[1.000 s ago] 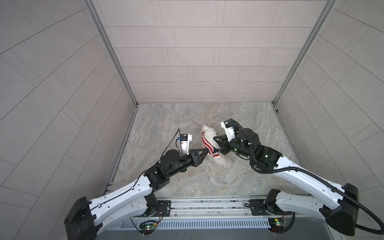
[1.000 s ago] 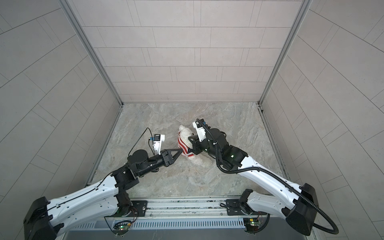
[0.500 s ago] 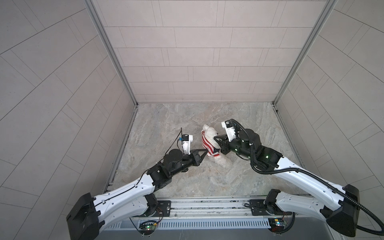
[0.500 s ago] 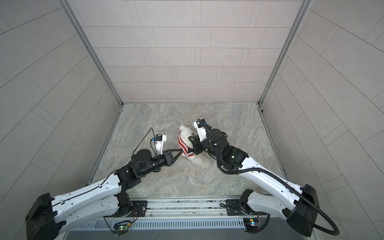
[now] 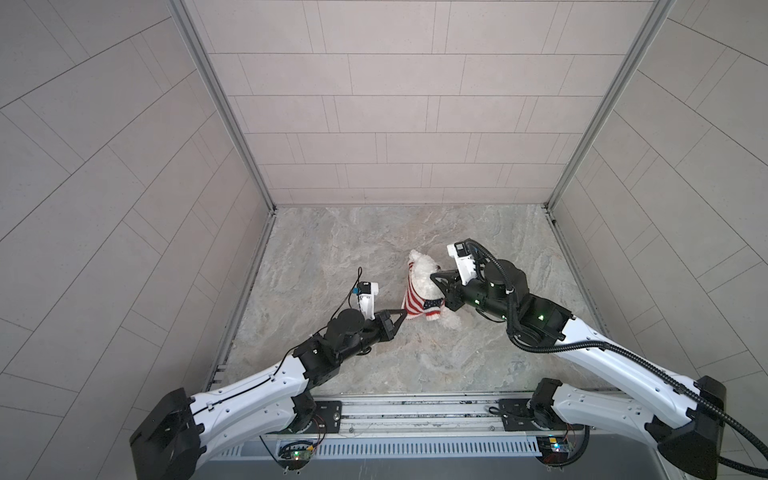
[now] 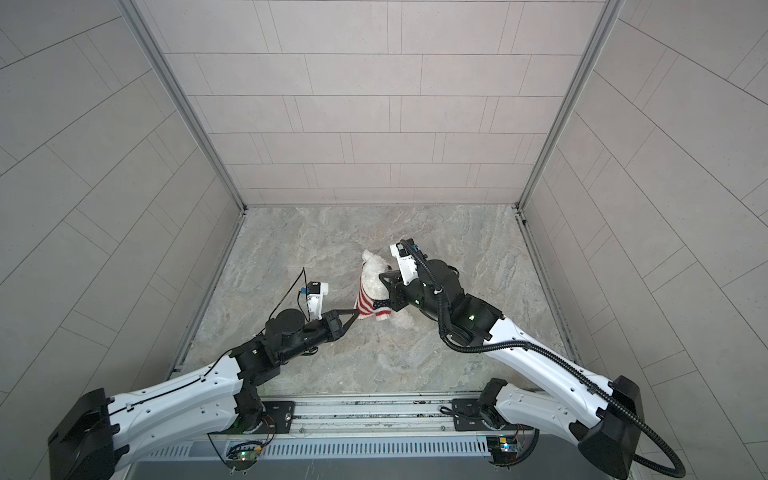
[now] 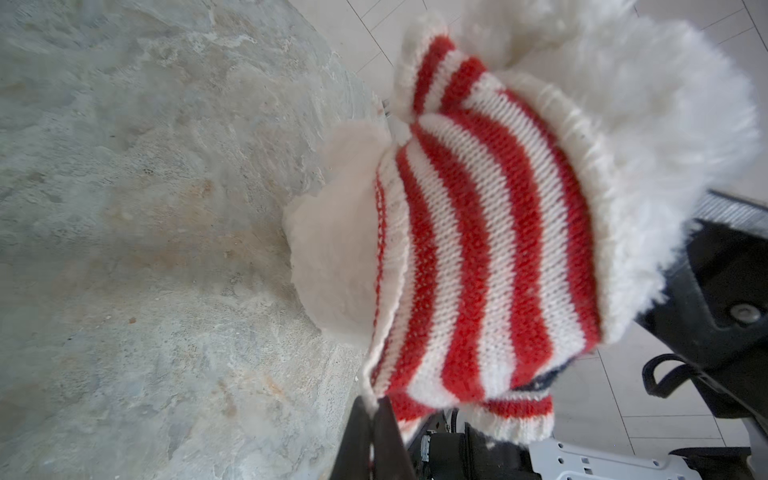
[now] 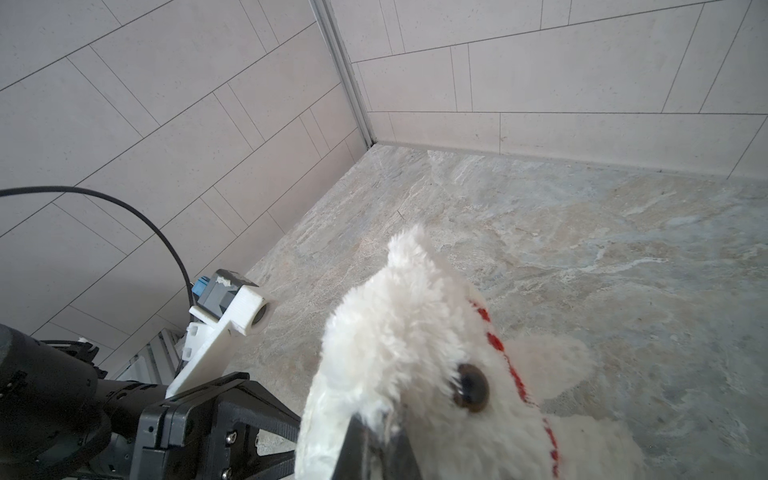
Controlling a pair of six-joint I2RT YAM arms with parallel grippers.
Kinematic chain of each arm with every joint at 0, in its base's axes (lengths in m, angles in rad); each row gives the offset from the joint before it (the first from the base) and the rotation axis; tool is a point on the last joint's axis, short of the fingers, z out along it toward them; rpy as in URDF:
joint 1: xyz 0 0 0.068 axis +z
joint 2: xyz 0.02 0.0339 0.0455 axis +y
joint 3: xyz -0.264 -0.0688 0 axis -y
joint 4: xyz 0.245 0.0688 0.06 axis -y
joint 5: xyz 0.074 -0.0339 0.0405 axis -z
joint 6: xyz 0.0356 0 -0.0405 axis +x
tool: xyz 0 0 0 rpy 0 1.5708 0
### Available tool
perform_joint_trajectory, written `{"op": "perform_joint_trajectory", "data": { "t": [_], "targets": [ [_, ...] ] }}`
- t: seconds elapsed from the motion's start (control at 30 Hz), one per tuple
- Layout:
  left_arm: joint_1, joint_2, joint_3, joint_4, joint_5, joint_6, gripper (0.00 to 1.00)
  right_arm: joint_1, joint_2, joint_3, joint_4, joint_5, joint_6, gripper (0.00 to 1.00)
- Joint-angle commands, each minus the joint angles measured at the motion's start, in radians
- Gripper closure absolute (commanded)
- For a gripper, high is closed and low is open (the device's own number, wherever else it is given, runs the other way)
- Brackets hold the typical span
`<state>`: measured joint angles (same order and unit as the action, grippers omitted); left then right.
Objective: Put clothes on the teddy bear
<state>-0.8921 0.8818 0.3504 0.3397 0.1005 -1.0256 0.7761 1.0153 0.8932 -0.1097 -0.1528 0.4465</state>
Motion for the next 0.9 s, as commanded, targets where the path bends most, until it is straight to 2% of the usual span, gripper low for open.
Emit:
{"op": "perform_joint_trajectory", "data": {
  "t": [0.0,0.1,0.2,0.43,0.67,0.87],
  "targets": [
    [0.015,0.038,-0.027,-0.047,-0.030,0.001,1.00,-0.005,-0.049,0.006,0.076,0.021,0.013,1.00],
    [0.025,0.099,-0.024,-0.060,-0.027,0.041,1.00,-0.005,-0.063,-0.005,0.100,0.012,0.020,1.00],
    [0.043,0.165,-0.041,-0.013,-0.004,0.052,1.00,-0.003,-0.106,-0.059,0.207,0.009,0.044,1.00],
    [0.045,0.276,-0.032,0.081,0.039,0.050,1.00,-0.003,-0.118,-0.069,0.227,-0.004,0.043,1.00],
    [0.044,0.207,-0.019,0.111,0.075,0.065,1.00,-0.003,-0.105,-0.065,0.188,0.026,0.034,1.00],
    [0.040,0.065,0.001,-0.028,0.059,0.121,0.76,-0.001,-0.082,-0.074,0.178,0.065,0.042,1.00]
  ]
}}
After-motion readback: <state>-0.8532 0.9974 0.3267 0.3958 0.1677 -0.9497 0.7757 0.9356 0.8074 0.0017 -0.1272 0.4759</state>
